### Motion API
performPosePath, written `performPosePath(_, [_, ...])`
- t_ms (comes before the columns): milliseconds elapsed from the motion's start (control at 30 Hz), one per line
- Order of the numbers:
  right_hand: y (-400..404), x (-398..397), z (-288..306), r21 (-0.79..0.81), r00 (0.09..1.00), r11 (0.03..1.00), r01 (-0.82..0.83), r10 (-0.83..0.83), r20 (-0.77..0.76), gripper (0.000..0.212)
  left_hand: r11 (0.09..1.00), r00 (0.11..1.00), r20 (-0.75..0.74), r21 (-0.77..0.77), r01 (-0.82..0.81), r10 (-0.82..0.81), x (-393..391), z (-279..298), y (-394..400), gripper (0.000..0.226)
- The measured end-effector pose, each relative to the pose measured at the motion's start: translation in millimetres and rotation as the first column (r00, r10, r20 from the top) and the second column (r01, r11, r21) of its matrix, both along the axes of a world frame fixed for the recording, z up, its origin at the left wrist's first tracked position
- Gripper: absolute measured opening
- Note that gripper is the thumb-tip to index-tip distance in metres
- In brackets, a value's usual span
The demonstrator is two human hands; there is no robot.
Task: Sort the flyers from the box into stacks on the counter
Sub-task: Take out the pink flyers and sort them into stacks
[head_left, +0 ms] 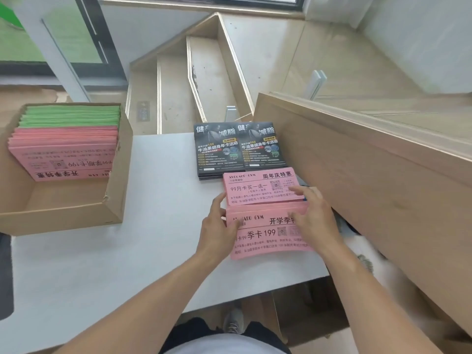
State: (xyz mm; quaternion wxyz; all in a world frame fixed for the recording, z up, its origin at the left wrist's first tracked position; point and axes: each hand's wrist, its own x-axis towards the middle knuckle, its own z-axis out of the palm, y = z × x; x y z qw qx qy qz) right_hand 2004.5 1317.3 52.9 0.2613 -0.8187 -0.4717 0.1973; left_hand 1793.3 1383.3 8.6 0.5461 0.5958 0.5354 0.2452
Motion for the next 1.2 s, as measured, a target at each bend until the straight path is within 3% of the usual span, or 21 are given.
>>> performPosePath(133, [10.8,2.0,-20.9,-0.070,0.989,0.995,-0.073,0.082,0.126,0.056,1.000,0.989,-0.148,-0.012,0.010,-0.012,6.4,-8.0,3.9,0.083])
performPosePath(233, [6.1,2.2,-31.9,-0.035,0.980,0.997,-0.063,0.069,0.187,0.055,0.999,0.973,-0.229,-0.038,0.036,-0.043,2.5,-8.3,-2.5,0.102])
performPosePath(333, [-13.2,6.1,-26.4,-0.019,0.986,0.998,-0.056,0.058,0.155,0.063,0.994,0.975,-0.213,-0.101,0.040,-0.061,-3.6,-4.6,-18.6,0.117])
performPosePath(433, [-39.2,9.2,-25.5,-0.157,0.983,0.979,-0.126,0.145,0.113,0.077,0.985,0.987,-0.140,-0.162,0.053,-0.076,-1.3,-1.3,-37.3,0.123])
performPosePath(567, [-41.3,20.5,-40.5,-0.304,0.987,0.946,-0.111,0.141,0.080,0.086,0.978,0.998,-0.044,-0.206,0.025,-0.034,12.2,5.2,-45.2,0.107])
performPosePath(633, [-33.6,20.8,-40.6,-0.200,0.993,0.973,-0.117,0.112,-0.036,0.067,0.973,1.000,-0.001,-0.230,0.015,-0.016,16.8,6.1,-43.0,0.095])
performPosePath(733, [-25.0,21.3,-38.6,-0.157,0.997,0.984,-0.081,0.078,-0.029,0.045,0.968,1.000,0.024,-0.252,0.014,-0.008,22.1,3.1,-37.0,0.084])
performPosePath(1033, [-20.4,6.5,-28.5,-0.223,0.999,0.974,-0.041,0.048,0.025,0.054,0.962,0.996,-0.066,-0.262,-0.074,0.059,25.3,-0.7,-20.8,0.085])
performPosePath(1100, [-20.0,7.9,-29.3,-0.214,0.998,0.974,-0.067,0.065,-0.017,0.053,0.964,0.996,-0.085,-0.259,-0.062,0.041,24.9,-0.9,-19.0,0.094])
performPosePath(1200, [-20.5,12.2,-32.6,-0.220,0.991,0.968,-0.123,0.108,-0.078,0.065,0.991,0.958,-0.262,-0.097,0.095,-0.118,22.2,-4.8,-28.2,0.129])
